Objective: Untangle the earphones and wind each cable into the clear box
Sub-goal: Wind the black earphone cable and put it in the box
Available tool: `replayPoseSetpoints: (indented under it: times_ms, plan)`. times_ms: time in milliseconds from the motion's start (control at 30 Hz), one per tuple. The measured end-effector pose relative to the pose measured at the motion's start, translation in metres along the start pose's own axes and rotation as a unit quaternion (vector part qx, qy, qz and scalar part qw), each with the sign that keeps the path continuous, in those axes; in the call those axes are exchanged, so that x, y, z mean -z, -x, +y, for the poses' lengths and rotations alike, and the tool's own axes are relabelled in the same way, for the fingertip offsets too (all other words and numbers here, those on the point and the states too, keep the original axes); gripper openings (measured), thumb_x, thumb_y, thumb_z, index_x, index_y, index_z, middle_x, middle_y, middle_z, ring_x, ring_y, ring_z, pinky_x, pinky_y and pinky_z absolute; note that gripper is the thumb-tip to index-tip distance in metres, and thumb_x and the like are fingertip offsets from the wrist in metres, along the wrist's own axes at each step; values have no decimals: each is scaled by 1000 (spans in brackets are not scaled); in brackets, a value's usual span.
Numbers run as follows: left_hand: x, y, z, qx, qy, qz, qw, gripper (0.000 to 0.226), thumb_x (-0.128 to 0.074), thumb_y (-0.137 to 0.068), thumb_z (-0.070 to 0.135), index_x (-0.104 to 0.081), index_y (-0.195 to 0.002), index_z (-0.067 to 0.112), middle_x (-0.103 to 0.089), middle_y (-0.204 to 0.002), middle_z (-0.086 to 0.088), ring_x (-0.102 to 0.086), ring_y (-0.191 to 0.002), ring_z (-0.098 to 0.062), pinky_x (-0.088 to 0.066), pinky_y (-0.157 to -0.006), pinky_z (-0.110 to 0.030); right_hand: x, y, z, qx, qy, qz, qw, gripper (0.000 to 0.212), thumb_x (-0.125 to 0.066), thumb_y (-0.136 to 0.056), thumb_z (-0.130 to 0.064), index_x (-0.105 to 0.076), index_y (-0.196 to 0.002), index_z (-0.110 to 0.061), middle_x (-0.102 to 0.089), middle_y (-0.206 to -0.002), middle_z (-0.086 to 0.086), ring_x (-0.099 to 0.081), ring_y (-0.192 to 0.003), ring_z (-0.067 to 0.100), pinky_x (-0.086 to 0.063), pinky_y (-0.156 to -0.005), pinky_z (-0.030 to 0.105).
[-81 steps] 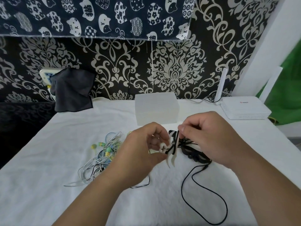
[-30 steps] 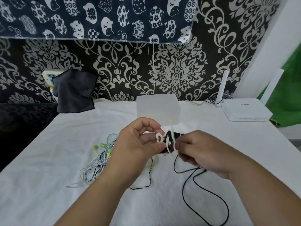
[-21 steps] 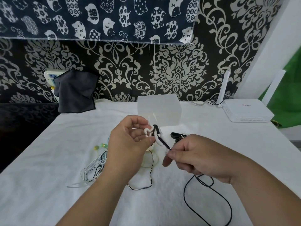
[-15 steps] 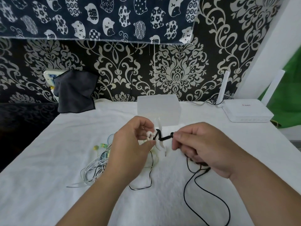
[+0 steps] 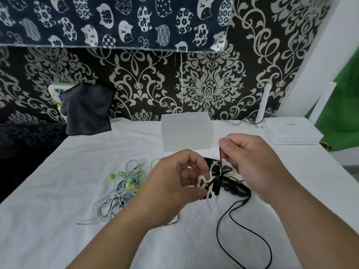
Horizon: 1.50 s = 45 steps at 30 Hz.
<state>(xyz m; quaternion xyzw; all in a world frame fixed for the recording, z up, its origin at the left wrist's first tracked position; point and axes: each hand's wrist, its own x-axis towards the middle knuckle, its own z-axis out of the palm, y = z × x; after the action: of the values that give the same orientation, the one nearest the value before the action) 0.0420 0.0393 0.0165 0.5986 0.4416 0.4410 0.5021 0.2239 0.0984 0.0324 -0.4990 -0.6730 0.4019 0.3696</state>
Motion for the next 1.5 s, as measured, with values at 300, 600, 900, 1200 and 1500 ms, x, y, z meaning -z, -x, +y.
replayPoseSetpoints:
  times_ms: [300,600,900,1200,1500]
  plan:
    - [2,-2,-2,-43,162,98,981,29,-66,-68,-15,-60,-87,7,-66,-86,-6,-66,-70,-19,-55,-67,-27,-16,6,-1,-152,7,-170,974,40,-47,-101,-30,-62,-68,-12,-43,-52,-2,-29,-47,13,-21,-47,26]
    - [10,-4,-6,-8,90,238,967,35,-72,-73,-17,-61,-95,7,-67,-88,-8,-66,-71,-17,-55,-67,-29,-15,14,-9,-126,40,-287,949,40,-42,-106,-30,-71,-87,-11,-41,-54,-6,-30,-50,10,-26,-48,20]
    - [4,0,-8,-28,-235,234,943,42,-76,-74,-4,-60,-86,32,-66,-83,16,-62,-76,-6,-51,-72,-19,-7,17,-22,-40,46,-292,954,29,-55,-100,-28,-74,-82,-16,-39,-55,-7,-34,-52,11,-30,-52,23]
    - [-1,2,3,-7,-127,84,988,41,-74,-73,-14,-63,-87,23,-69,-81,7,-66,-76,-11,-51,-74,-19,5,6,-15,43,95,-17,994,29,-60,-96,-21,-68,-70,-14,-42,-40,-12,-37,-38,5,-31,-42,13]
    - [6,-1,2,-20,122,180,976,35,-65,-74,-26,-58,-91,3,-65,-85,-10,-64,-68,-15,-53,-64,-24,-12,10,0,-88,125,-229,961,33,-51,-101,-33,-74,-80,-23,-44,-56,-5,-38,-56,18,-31,-58,32]
